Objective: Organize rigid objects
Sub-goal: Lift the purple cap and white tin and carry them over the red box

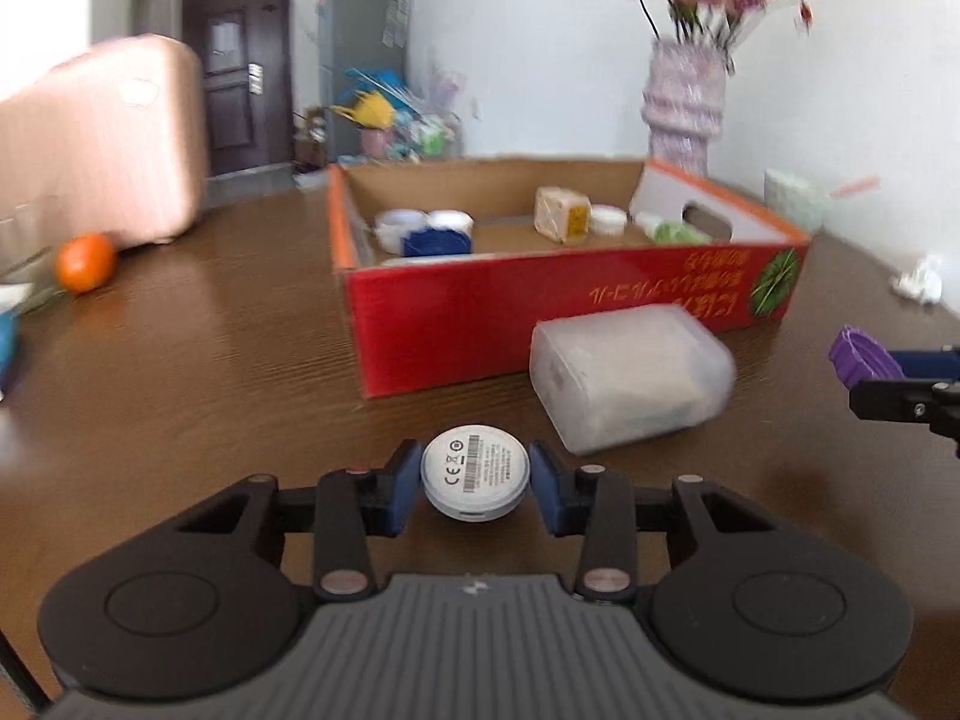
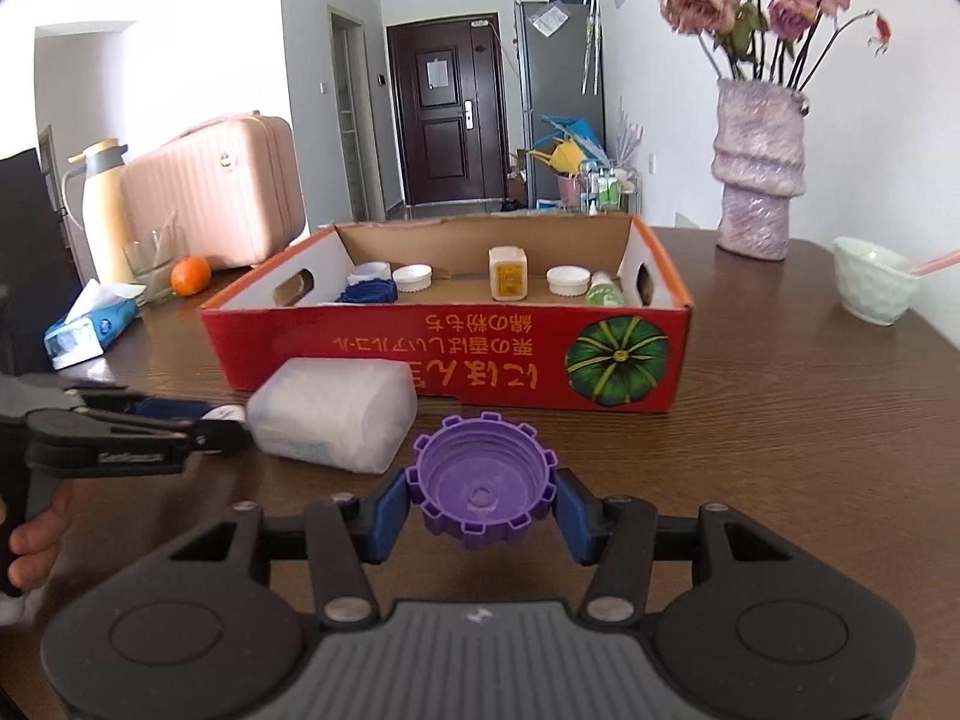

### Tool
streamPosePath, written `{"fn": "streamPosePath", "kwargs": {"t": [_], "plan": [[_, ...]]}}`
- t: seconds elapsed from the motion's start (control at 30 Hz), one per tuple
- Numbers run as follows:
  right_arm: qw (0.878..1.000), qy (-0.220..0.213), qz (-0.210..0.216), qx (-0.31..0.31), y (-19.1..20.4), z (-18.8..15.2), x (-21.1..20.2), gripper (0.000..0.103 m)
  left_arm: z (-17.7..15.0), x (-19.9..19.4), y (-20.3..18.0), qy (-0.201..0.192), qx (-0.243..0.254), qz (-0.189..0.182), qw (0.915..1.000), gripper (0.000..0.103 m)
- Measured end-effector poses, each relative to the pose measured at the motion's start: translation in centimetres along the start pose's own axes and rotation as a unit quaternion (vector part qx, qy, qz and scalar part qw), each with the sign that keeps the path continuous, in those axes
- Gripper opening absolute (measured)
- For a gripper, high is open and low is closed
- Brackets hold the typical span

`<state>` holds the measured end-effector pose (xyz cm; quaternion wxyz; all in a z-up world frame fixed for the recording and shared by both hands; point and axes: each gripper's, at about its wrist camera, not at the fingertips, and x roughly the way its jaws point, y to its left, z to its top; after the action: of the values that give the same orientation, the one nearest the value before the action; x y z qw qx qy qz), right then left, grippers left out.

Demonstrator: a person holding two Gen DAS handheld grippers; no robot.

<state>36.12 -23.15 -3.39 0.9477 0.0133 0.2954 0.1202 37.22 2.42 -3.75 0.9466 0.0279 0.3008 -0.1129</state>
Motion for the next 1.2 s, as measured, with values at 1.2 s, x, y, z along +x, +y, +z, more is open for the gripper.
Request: {"fn": "streamPosePath", "kwargs": {"t": [1.2], "plan": [[0.987,-0.152,-0.002,-0.042,2.6,-7.3,-26.7,0.051,-7.9,-33.5,-7.7,-0.258,-0.013,0.062,0.9641,0.04]]}}
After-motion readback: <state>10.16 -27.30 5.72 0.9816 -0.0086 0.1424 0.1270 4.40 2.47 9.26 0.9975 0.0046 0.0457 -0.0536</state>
